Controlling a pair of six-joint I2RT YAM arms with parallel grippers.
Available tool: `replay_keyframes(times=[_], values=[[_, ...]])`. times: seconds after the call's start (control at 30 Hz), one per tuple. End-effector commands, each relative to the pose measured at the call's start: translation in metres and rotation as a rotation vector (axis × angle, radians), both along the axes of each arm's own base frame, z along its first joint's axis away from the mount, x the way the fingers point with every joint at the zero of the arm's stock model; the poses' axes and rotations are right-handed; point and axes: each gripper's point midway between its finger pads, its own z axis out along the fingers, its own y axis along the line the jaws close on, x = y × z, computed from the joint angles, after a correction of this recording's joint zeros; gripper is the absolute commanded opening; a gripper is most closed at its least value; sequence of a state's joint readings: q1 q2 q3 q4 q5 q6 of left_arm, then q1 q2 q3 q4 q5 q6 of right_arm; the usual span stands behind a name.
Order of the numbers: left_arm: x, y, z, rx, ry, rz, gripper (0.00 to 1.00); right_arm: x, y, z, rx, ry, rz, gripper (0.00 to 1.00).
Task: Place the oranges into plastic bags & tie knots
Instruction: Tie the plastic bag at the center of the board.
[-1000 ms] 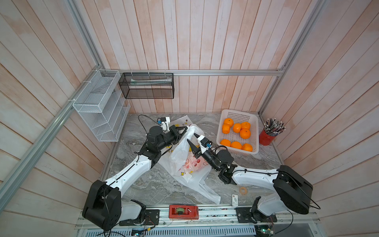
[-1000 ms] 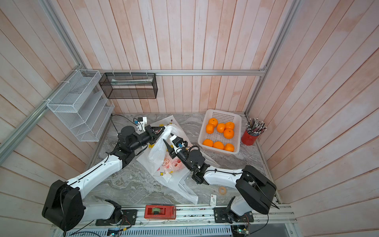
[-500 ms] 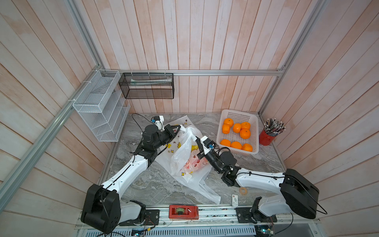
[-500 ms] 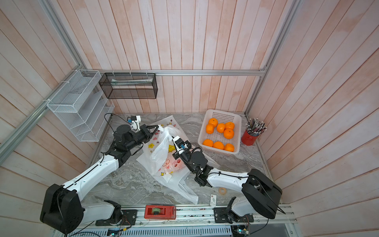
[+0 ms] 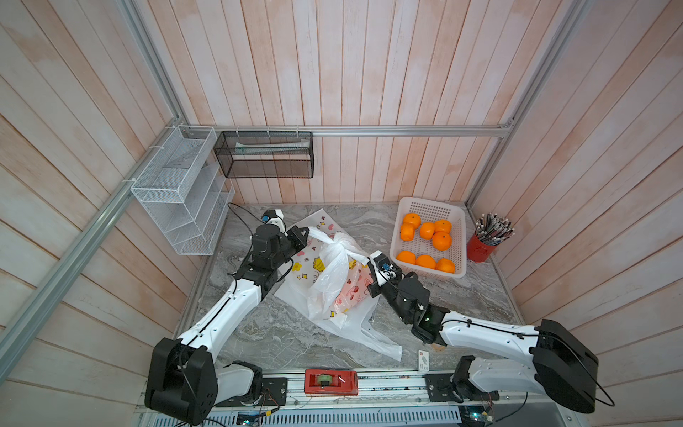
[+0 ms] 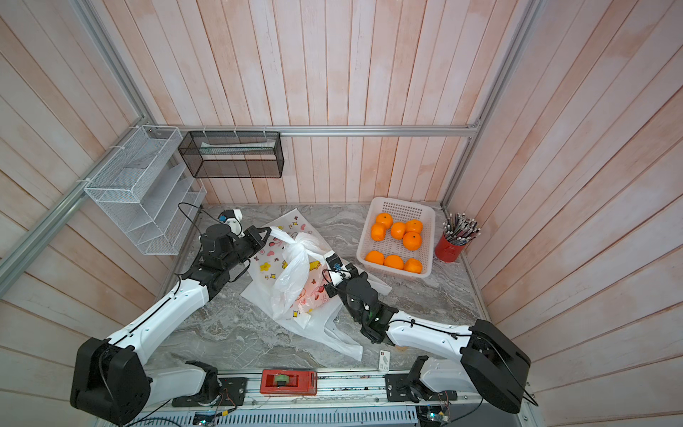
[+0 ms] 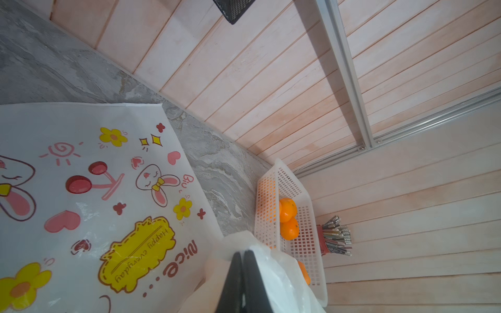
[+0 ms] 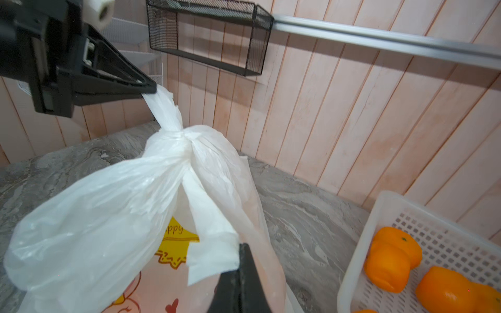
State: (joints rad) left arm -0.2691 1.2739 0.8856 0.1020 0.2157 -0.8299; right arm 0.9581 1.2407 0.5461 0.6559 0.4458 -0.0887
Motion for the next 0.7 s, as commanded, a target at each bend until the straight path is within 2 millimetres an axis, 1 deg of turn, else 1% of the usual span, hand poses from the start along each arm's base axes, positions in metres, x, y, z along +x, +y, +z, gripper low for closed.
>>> replay_keyframes(times=[0.0,0.07,0.17,0.27,0.43,0.53,0.67], values=[[0.006,0.043,-0.017,0.105,0.002,0.155,0.0,0.013,-0.041,-0.043,-0.062,0.171,-0.21,0.0],[0.005,0.054,-0.031,0.124,0.029,0.189,0.0,0.019,-0.06,-0.056,-0.044,0.248,-0.286,0.0],[0.004,0.065,-0.051,0.144,0.067,0.217,0.0,0.025,-0.084,-0.075,0.0,0.349,-0.371,0.0],[0.002,0.071,-0.072,0.169,0.109,0.237,0.0,0.026,-0.1,-0.087,0.012,0.401,-0.433,0.0],[-0.004,0.076,-0.1,0.182,0.157,0.252,0.0,0.027,-0.12,-0.099,0.037,0.446,-0.521,0.0],[-0.006,0.077,-0.108,0.189,0.176,0.25,0.0,0.03,-0.128,-0.101,0.056,0.461,-0.554,0.0],[-0.005,0.079,-0.106,0.198,0.169,0.257,0.0,0.034,-0.134,-0.097,0.071,0.463,-0.575,0.0]])
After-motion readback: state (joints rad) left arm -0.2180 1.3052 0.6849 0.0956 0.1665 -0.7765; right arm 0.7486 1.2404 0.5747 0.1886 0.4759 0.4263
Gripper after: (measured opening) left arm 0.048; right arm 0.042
